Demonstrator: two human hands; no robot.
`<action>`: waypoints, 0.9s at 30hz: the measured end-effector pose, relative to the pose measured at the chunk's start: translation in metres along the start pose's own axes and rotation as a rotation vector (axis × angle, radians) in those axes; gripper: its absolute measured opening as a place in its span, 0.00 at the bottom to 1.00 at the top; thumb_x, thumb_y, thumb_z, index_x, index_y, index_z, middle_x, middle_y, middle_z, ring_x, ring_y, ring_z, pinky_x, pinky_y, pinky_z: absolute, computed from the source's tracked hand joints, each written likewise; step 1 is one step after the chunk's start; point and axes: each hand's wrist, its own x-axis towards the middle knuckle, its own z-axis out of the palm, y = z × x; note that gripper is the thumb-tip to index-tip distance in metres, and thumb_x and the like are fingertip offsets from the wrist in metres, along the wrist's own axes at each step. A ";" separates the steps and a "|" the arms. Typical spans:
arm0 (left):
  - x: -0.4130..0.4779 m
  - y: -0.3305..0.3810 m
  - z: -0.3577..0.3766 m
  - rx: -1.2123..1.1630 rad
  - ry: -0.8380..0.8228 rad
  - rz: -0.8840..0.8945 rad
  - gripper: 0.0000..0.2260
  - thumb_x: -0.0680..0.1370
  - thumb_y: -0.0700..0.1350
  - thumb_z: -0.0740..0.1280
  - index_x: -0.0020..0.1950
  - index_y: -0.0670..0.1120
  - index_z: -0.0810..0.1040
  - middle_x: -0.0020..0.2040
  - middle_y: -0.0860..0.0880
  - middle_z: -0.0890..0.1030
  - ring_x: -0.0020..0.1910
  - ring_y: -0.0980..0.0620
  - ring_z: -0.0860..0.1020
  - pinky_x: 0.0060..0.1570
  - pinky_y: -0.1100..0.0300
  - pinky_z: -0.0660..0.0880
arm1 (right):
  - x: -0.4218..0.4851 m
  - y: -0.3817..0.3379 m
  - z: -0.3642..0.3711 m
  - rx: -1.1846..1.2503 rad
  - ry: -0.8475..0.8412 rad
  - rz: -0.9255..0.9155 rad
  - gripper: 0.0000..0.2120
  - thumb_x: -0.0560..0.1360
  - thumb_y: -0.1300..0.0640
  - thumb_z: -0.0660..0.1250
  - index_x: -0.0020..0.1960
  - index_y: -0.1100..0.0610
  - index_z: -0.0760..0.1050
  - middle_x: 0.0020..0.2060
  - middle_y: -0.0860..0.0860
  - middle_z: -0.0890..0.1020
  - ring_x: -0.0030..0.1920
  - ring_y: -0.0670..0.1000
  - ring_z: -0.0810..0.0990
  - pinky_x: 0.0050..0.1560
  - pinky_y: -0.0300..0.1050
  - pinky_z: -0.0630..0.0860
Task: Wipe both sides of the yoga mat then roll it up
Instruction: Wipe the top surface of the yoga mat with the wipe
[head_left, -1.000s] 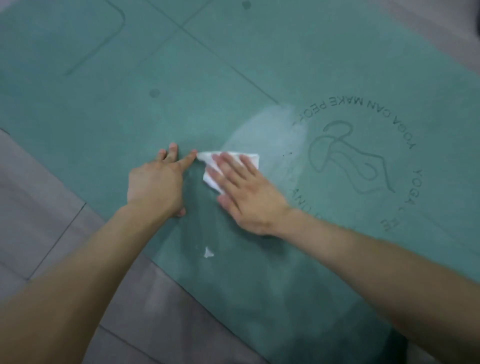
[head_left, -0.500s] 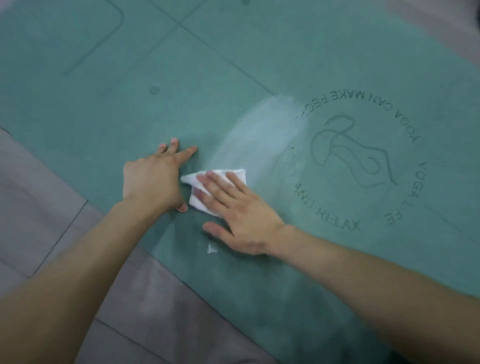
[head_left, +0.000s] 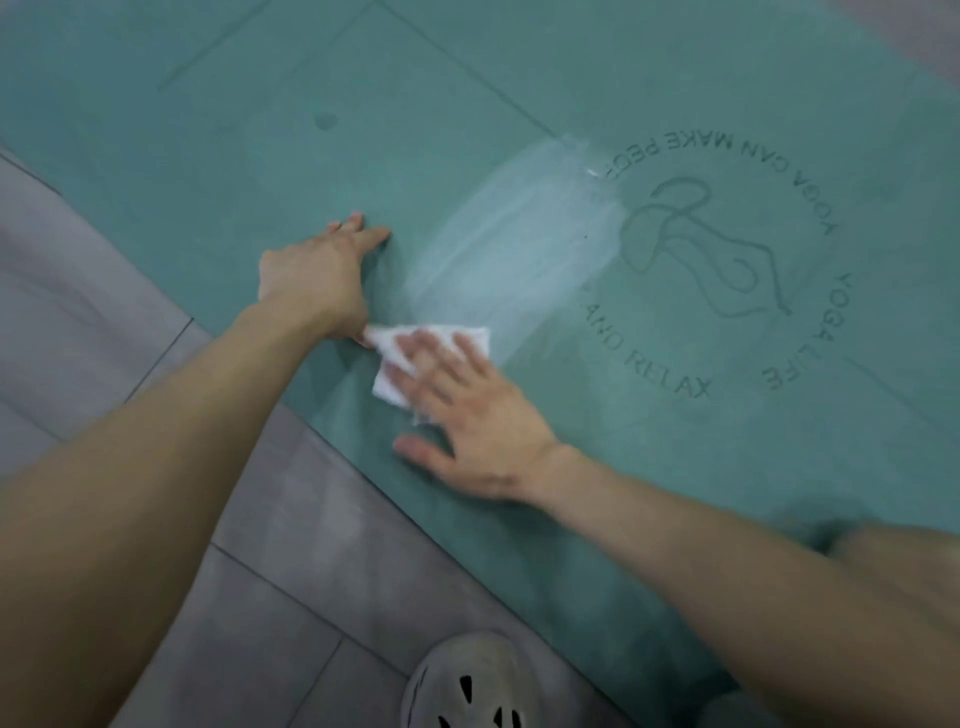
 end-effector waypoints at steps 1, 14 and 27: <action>0.000 -0.002 0.002 0.005 -0.011 0.002 0.57 0.64 0.56 0.86 0.83 0.64 0.54 0.86 0.60 0.52 0.82 0.50 0.62 0.69 0.40 0.71 | -0.007 -0.010 0.004 -0.004 -0.018 -0.066 0.37 0.85 0.32 0.48 0.86 0.52 0.49 0.86 0.52 0.48 0.85 0.53 0.41 0.84 0.58 0.44; -0.018 0.055 0.043 -0.168 0.191 0.144 0.28 0.75 0.36 0.63 0.75 0.51 0.72 0.73 0.46 0.72 0.71 0.39 0.71 0.63 0.41 0.77 | -0.045 0.066 -0.007 0.018 0.100 0.218 0.39 0.83 0.30 0.50 0.86 0.50 0.51 0.86 0.55 0.48 0.85 0.56 0.42 0.84 0.61 0.44; -0.002 0.057 0.046 -0.105 0.212 0.073 0.26 0.77 0.38 0.62 0.73 0.56 0.75 0.68 0.50 0.74 0.67 0.43 0.72 0.56 0.43 0.77 | 0.022 0.184 -0.052 0.028 0.131 0.641 0.43 0.81 0.28 0.39 0.86 0.54 0.43 0.85 0.56 0.43 0.85 0.53 0.38 0.84 0.57 0.38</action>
